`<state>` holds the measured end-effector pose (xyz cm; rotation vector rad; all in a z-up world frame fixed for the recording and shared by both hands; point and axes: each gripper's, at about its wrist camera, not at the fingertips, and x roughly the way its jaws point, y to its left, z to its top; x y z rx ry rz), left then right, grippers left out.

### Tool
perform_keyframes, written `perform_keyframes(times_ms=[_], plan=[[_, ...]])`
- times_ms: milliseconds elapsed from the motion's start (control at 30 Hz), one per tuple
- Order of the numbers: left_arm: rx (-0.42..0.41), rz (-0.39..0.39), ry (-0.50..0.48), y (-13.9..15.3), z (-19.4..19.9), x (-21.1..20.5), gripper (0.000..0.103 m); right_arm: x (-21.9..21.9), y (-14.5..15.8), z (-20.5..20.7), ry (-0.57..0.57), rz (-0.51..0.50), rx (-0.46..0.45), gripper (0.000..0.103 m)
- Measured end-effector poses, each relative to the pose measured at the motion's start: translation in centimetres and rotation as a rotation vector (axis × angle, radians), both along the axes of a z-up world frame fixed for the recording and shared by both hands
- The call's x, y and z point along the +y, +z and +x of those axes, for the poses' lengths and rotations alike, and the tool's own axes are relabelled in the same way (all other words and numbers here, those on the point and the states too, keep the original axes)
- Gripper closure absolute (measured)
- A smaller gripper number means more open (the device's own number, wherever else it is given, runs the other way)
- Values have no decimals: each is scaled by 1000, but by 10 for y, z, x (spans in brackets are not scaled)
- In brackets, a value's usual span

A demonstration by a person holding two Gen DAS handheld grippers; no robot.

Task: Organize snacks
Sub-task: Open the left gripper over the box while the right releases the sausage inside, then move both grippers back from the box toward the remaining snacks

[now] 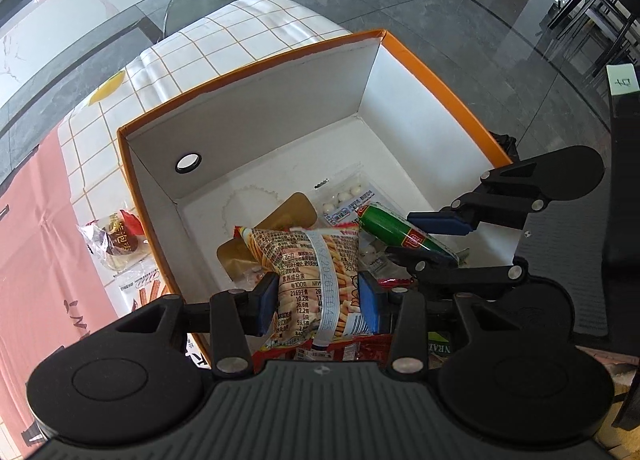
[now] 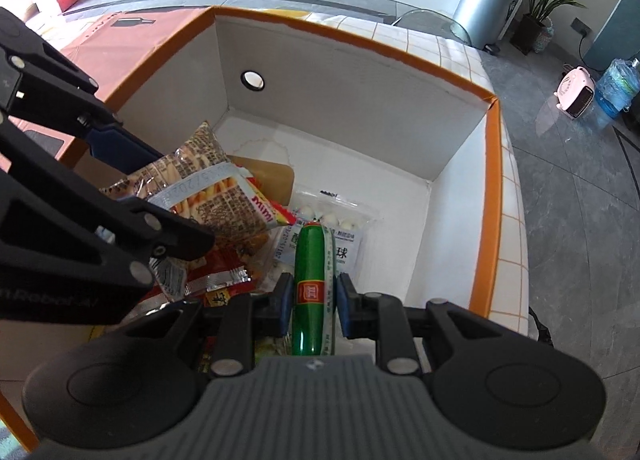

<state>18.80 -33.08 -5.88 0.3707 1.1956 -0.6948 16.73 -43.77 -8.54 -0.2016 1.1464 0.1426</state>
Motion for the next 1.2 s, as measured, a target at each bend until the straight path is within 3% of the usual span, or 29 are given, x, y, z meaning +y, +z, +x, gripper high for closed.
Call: perform_keyframes(times_ms=[100, 200, 333, 400, 567, 933, 1200], plan=[[-1, -2, -1, -1, 0, 0, 54, 1, -4, 1, 2, -1, 9, 83], [-17, -7, 5, 2, 0, 1, 45, 2, -3, 2, -1, -10, 3, 80], [-38, -35, 12, 13, -3, 7, 37, 3, 6, 0, -8, -11, -10, 67], [-46, -56, 11, 21, -7, 11, 33, 5, 11, -2, -19, -18, -16, 55], [-71, -117, 17, 44, -21, 29, 30, 10, 27, -12, -68, -41, -37, 44], [-184, -207, 130, 96, -62, 95, 29, 53, 78, -47, -84, -10, -132, 36], [-244, -222, 290, 104, -79, 164, 29, 105, 102, -74, -56, 117, -190, 36]])
